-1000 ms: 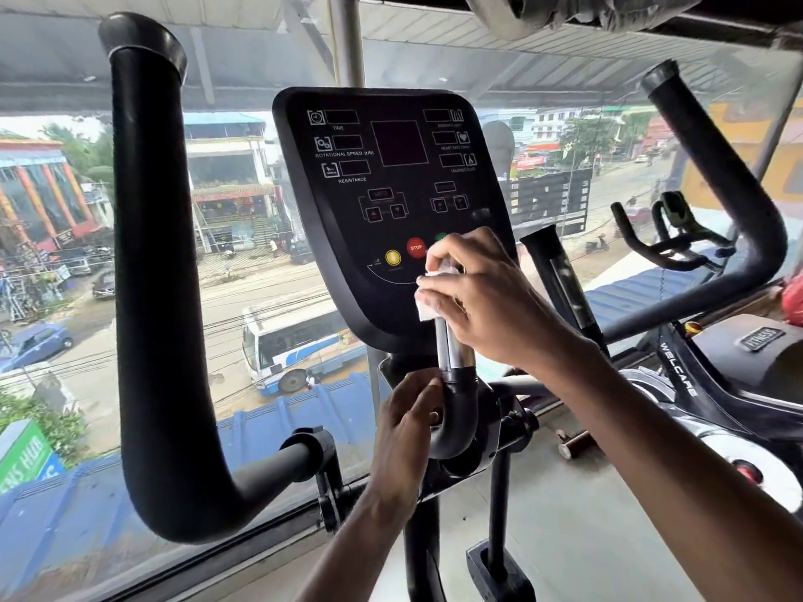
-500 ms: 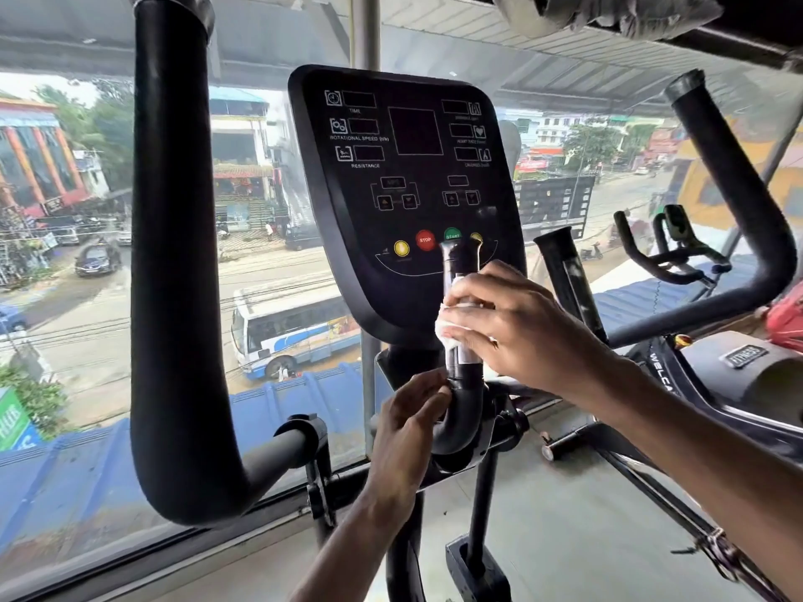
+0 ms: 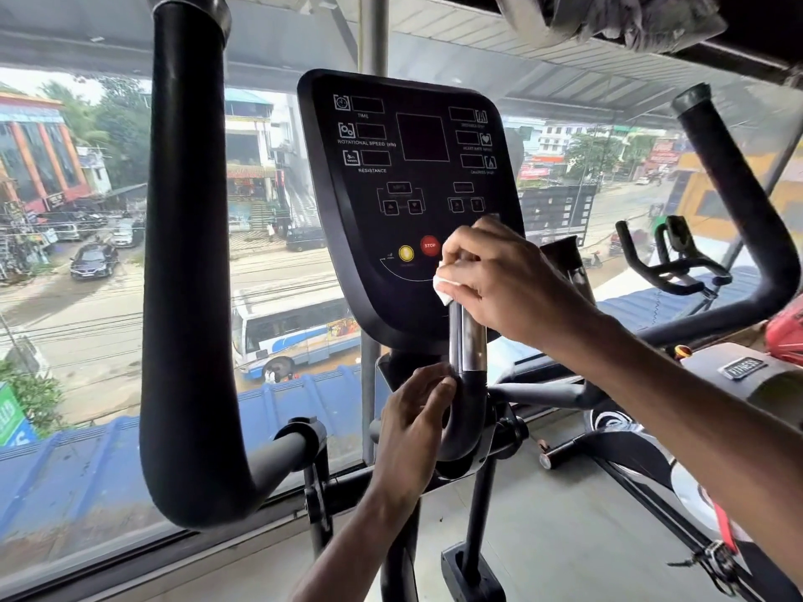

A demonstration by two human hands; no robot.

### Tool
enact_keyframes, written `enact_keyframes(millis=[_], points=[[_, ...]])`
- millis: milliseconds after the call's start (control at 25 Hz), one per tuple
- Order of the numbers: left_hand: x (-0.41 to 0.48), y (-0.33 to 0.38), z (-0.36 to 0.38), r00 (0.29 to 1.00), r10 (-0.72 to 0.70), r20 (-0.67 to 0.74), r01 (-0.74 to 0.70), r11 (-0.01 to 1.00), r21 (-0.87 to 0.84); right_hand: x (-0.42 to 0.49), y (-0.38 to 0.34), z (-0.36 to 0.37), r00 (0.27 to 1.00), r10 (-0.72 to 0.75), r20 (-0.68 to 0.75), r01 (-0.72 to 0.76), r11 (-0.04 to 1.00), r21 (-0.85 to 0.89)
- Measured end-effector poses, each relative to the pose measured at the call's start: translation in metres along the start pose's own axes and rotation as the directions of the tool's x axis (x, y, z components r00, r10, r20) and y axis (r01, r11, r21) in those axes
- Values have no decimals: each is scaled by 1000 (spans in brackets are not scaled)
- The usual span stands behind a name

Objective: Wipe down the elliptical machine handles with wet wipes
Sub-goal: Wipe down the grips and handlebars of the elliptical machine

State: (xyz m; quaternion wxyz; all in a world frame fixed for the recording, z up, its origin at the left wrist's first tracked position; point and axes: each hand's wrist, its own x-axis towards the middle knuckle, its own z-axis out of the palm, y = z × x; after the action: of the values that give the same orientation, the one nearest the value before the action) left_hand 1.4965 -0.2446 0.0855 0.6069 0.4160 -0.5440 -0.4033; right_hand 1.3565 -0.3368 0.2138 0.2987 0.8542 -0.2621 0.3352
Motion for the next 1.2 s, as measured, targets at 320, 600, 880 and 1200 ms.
enact_keyframes(millis=[320, 600, 880, 1200], points=[[1, -1, -6, 996, -83, 27, 84, 995, -54, -57, -44, 18, 907, 339, -251, -301, 936, 181], [6, -8, -7, 990, -130, 51, 136, 983, -127, -113, -89, 28, 804, 520, -290, -416, 839, 351], [5, -8, -7, 992, -100, 74, 105, 993, -63, -134, -103, 40, 671, 673, -310, -472, 711, 522], [7, -5, -5, 994, -82, 78, 85, 996, -37, -107, -102, 41, 626, 692, -361, -456, 700, 550]])
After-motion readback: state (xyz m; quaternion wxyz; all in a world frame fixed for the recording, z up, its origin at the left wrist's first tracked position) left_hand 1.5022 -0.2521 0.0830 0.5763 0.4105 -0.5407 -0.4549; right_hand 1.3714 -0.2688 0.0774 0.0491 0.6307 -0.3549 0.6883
